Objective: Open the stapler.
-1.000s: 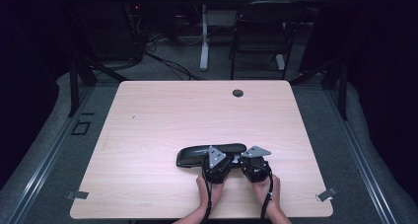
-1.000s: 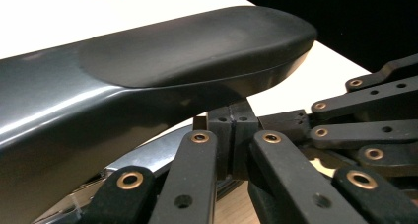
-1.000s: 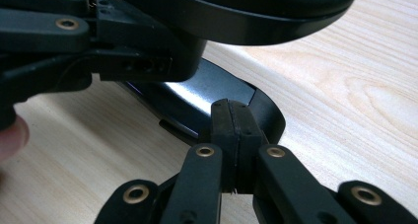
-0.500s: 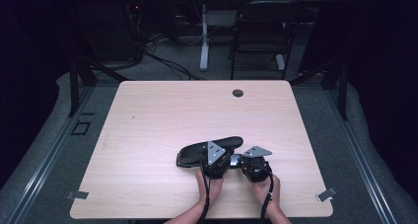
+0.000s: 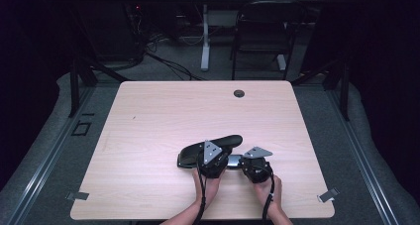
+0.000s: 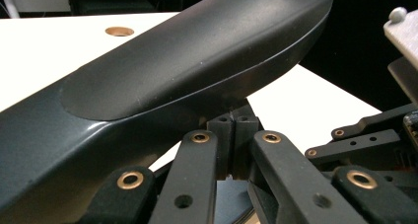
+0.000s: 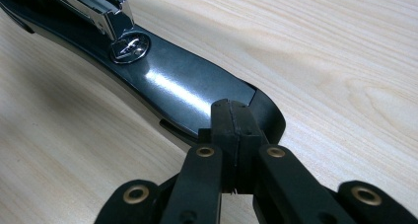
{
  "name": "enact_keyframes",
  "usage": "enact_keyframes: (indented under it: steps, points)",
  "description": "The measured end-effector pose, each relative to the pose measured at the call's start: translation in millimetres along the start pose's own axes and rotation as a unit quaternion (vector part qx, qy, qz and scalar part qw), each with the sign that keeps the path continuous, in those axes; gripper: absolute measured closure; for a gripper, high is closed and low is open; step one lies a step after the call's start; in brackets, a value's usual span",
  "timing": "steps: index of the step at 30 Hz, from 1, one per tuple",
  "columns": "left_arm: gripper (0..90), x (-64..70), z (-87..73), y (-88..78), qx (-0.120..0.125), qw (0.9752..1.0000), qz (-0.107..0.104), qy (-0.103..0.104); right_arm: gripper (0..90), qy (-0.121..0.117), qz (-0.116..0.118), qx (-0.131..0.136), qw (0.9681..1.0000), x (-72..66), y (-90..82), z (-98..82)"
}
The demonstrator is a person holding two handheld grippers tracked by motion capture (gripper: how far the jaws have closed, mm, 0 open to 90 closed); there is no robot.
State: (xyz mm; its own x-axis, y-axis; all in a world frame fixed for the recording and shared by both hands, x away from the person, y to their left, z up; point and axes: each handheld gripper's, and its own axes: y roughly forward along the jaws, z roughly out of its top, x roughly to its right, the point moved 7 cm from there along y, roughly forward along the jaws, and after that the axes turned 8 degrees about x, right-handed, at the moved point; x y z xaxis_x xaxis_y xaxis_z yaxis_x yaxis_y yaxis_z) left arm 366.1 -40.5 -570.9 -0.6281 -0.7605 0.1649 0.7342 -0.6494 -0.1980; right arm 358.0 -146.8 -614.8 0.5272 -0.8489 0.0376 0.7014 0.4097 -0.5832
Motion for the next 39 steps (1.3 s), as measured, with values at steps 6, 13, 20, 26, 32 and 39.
enact_keyframes:
  steps: [6,13,20,26,32,39]
  points:
    - [90.0,-3.2,7.7,-5.0,0.003,1.0000,-0.003,0.001,90.0,-0.001,0.001,0.000,1.0000,0.1,-0.1,-0.1]
    - [90.0,-6.8,15.3,-10.2,0.005,0.9999,-0.004,0.010,90.0,0.001,0.001,0.001,1.0000,-0.4,0.2,0.2]
    - [90.0,-9.2,20.1,-14.0,-0.001,0.9999,-0.006,0.015,90.0,0.001,0.001,0.001,1.0000,-0.4,0.2,0.2]
    - [90.0,-12.9,26.3,-18.9,0.001,0.9999,-0.006,0.014,90.0,0.001,0.000,0.000,1.0000,-0.5,0.0,0.2]
    - [90.0,-17.8,33.4,-24.9,0.005,0.9998,-0.005,0.017,90.0,0.003,0.001,0.000,1.0000,-0.5,0.0,0.2]
    - [90.0,-22.7,39.2,-30.7,0.012,0.9997,-0.001,0.019,90.0,0.002,0.001,-0.002,1.0000,-0.6,0.0,0.3]
